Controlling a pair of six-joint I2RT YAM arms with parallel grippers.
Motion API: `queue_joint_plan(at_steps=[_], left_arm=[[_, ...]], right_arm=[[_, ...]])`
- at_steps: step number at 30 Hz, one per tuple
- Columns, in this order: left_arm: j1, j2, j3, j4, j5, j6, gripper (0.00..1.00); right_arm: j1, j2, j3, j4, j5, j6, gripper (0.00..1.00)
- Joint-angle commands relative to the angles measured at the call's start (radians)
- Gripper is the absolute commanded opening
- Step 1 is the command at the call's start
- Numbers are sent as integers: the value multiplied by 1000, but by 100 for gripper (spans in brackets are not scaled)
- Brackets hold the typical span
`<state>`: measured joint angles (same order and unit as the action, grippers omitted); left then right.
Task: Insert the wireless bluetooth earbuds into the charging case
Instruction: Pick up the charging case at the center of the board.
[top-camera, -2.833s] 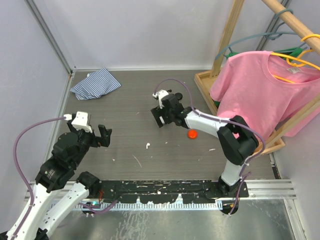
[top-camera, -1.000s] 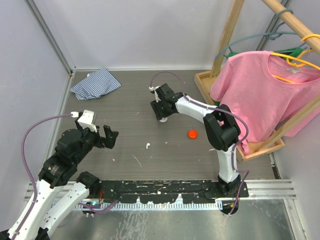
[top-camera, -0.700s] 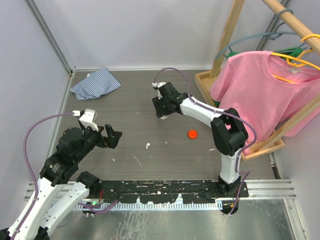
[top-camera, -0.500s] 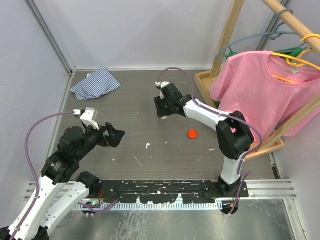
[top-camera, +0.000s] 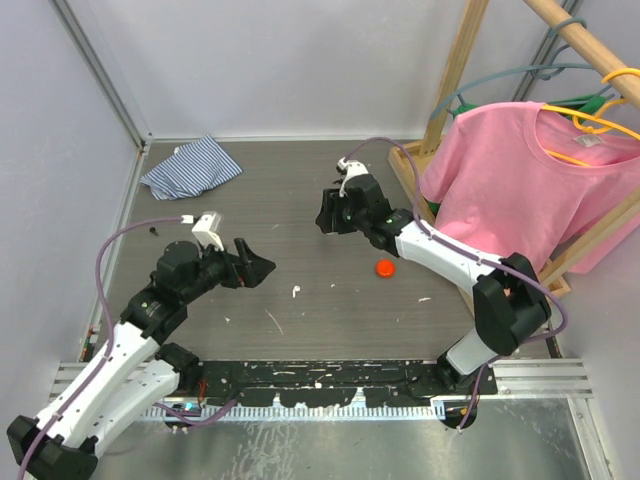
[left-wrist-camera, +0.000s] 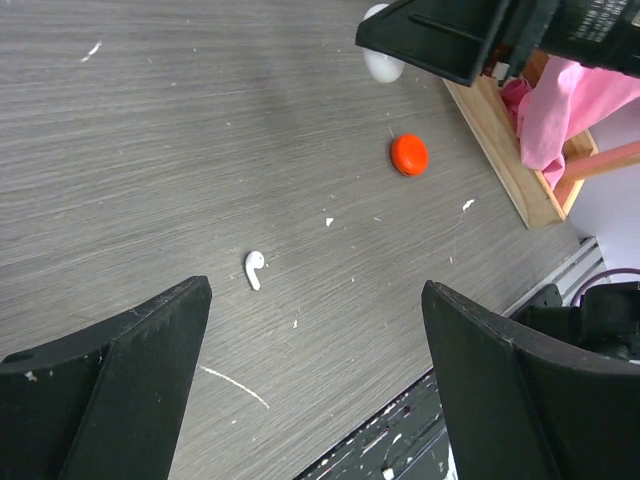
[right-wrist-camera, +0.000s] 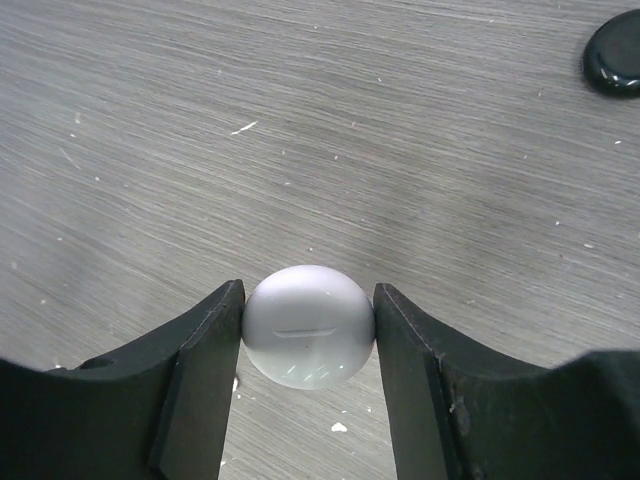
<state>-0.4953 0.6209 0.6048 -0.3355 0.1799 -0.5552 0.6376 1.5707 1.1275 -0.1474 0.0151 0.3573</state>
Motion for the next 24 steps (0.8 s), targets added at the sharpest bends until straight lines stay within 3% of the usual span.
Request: queue_joint_plan(at_steps=[1,7,17,24], left_arm=[[-4,37,-37,226,52,-70,88],[-60,104,-95,395,25,-130,83],[-243,221,-140,637,-235,-120,72],[-288,304,-135,744,-307,-108,63]], right_arm=[[-1,-87,-71,168,-32,113,33],[3,-145,-168,298,-68,207,33],[51,-192,-266,444,-48,356,32],[92,-227,-314,504,11,412,33]])
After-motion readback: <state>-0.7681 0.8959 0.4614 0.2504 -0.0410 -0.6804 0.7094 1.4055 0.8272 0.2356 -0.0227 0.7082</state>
